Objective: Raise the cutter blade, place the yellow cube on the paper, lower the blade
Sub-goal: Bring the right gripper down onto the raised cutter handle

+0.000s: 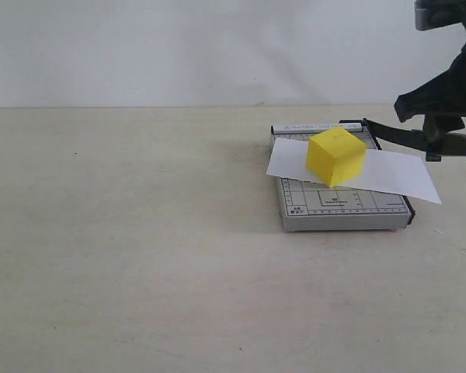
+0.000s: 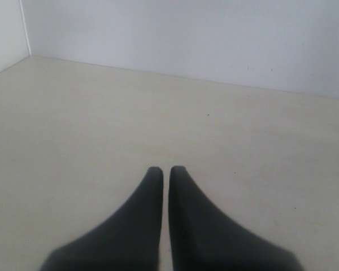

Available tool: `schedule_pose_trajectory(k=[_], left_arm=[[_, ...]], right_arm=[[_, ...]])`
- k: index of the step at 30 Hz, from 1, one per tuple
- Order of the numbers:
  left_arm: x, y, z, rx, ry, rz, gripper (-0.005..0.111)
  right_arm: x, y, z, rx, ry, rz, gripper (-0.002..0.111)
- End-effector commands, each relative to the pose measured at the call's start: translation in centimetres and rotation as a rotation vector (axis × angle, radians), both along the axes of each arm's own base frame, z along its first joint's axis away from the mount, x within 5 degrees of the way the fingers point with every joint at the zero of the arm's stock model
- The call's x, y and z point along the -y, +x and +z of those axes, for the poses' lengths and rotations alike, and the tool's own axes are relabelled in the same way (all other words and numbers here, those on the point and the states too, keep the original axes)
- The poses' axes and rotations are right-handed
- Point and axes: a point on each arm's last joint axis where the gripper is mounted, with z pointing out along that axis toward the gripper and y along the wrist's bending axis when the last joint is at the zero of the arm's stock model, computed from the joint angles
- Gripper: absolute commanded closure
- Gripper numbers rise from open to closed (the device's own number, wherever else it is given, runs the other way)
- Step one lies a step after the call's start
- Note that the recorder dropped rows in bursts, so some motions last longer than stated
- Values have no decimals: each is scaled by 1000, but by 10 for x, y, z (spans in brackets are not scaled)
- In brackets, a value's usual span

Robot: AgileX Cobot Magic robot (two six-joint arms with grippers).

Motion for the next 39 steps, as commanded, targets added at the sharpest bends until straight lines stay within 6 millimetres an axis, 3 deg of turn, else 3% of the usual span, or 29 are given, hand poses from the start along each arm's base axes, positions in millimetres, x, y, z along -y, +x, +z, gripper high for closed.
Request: schedule_pose_trajectory(k=[1, 6, 12, 17, 22, 30, 36, 39], left_arm=[[-1, 0, 0, 9, 3, -7, 102], [-1, 0, 0, 5, 37, -25, 102], [0, 0, 0, 4, 39, -36, 102], [0, 0, 0, 4, 41, -35, 102], [-1, 0, 0, 9, 35, -28, 102], [2, 0, 0, 15, 2, -67, 102], [2, 0, 0, 13, 16, -82, 102], [2, 0, 0, 12, 32, -86, 102]], right_arm=[[2, 4, 0, 27, 2, -33, 55], [3, 8, -9, -1, 7, -55, 55], [30, 13, -12, -23, 104, -123, 55], [22, 11, -10, -44, 259, -68, 55], [22, 13, -10, -30, 274, -77, 55], [25, 10, -12, -63, 230, -79, 92], [25, 10, -12, -66, 225, -78, 109], [26, 10, -12, -65, 222, -78, 109]])
